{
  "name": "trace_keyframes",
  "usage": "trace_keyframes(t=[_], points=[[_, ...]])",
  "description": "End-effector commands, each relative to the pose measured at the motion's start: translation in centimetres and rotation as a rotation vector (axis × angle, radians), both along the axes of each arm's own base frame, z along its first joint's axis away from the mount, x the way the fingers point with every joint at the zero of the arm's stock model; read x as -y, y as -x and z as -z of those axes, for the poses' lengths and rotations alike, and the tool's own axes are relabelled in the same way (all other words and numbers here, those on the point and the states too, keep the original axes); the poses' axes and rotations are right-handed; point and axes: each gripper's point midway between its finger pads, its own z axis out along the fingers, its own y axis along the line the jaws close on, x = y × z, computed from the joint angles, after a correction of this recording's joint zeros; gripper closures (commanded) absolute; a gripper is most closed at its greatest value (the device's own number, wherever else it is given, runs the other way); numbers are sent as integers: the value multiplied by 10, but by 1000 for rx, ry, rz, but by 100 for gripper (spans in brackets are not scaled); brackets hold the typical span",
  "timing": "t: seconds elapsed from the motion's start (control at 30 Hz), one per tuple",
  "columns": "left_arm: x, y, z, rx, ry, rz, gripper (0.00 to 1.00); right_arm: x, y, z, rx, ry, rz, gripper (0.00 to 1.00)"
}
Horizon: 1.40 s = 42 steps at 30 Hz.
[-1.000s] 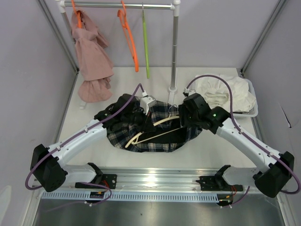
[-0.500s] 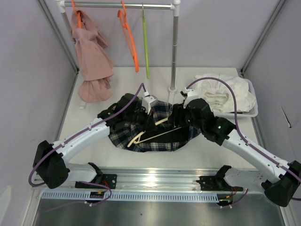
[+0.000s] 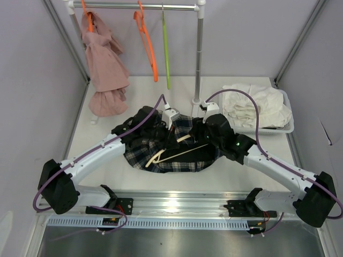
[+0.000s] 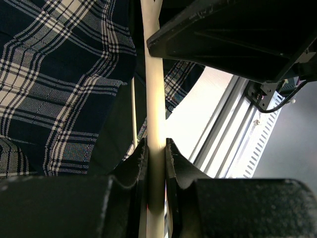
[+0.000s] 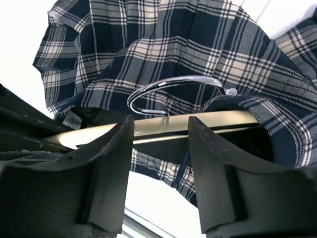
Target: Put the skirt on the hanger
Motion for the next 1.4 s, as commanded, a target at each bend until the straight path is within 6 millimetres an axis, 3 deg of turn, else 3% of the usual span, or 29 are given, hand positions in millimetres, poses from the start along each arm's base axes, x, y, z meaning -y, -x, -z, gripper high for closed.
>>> trace_keyframes(t=[0.0,0.07,0.27,0.33,0.43,0.47,0.6,0.63,0.7,0.77,0.93,1.07,1.23,1.37], points=[[5,-2,-5,11,20,8,100,-4,-11,-10,70,-26,27,53],[5,-2,-5,11,20,8,100,-2,-11,-6,72,-24,36,59],[1,-3,-5,11,7,-25,100,2,-13,-5,87,-12,56,91],[-1,-3,-6,14,1,-36,94,2,-14,-5,90,-10,59,100],[-6,-4,-11,28,-4,-61,77,4,-15,-4,93,-2,64,100],[-8,-5,-11,34,-12,-74,63,4,-16,-5,94,-3,67,100],[-12,-4,-21,53,-5,-80,58,5,-16,-6,101,0,69,100],[-12,-2,-22,52,-4,-75,65,6,-16,-6,103,1,71,100],[-13,-2,-23,52,-5,-74,66,8,-17,-6,105,7,80,100],[-16,-4,-24,54,-17,-93,55,10,-16,-7,109,7,85,100],[-43,-16,-29,73,-45,-243,43,16,-12,-9,111,10,87,100],[-71,-28,-37,78,-25,-379,40,20,-10,-11,116,0,90,100],[-94,-27,-15,8,-82,-456,41,22,-9,-14,122,-10,91,100],[-96,-18,15,-73,-108,-467,41,24,-9,-15,124,-12,96,100]])
